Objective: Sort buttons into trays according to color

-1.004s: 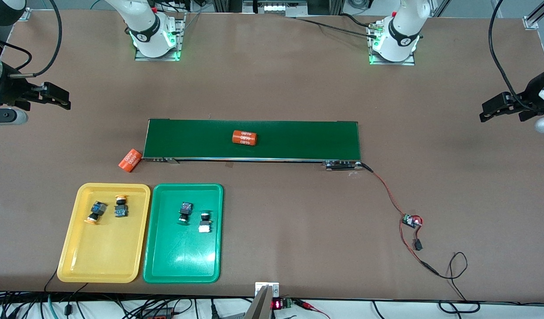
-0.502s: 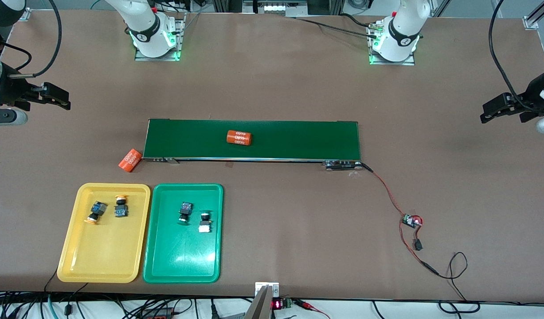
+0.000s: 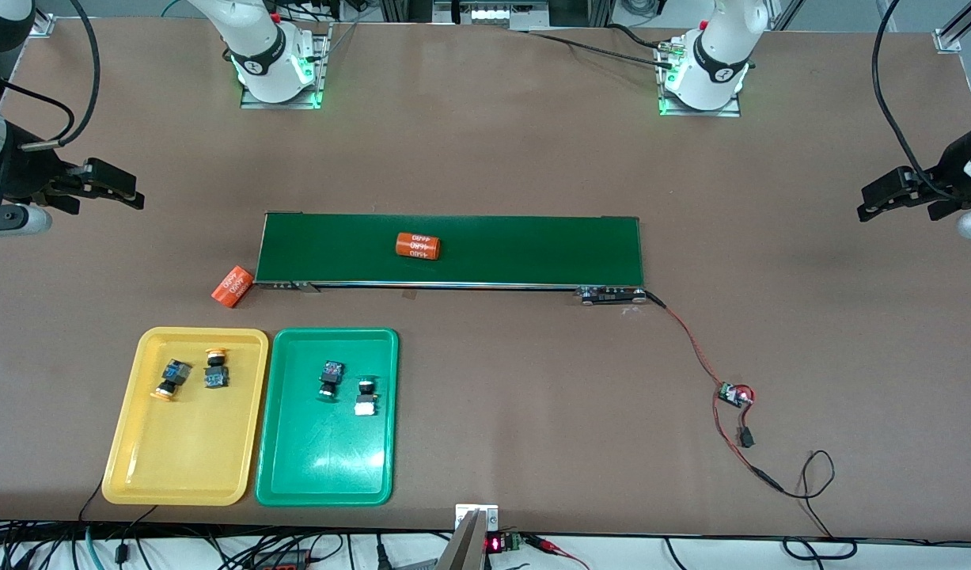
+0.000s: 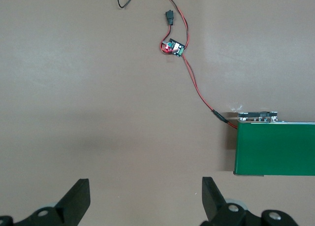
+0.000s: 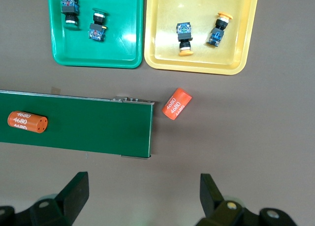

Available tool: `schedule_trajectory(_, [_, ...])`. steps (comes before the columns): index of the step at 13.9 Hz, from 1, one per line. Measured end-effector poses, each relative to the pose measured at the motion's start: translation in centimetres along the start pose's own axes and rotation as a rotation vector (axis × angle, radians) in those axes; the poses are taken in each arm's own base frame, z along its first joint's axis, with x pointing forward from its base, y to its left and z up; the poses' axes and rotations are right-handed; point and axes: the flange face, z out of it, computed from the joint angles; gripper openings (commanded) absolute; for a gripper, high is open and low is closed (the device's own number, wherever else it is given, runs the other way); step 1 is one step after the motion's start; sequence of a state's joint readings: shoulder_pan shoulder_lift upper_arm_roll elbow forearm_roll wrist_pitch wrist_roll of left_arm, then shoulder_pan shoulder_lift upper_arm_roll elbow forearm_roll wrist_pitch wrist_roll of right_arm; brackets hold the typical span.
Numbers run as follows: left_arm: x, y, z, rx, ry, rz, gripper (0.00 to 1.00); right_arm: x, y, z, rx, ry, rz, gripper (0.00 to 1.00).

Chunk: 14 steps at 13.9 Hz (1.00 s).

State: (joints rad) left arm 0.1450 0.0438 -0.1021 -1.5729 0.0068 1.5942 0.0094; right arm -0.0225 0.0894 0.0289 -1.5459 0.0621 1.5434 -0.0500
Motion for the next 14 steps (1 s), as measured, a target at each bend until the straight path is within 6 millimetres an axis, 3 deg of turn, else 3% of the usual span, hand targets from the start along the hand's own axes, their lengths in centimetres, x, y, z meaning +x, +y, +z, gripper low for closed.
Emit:
schedule_trajectory(5, [-0.1,-0.6,0.3,-0.015,-0.009,-0.015,1.0,0.1,0.0,0.0,0.0,0.006,-0.003,1.0])
schedule_trajectory(10, [0.0,0.8,0.3,-0.018,-0.009,0.009,1.0,0.2,-0.2,0.0,-0.002,0.01,-0.008,1.0])
schedule_trajectory(14, [0.0,0.6,0.3,-0.018,-0.009,0.006,1.0,0.2,-0.5,0.0,-0.004,0.012,-0.012,1.0])
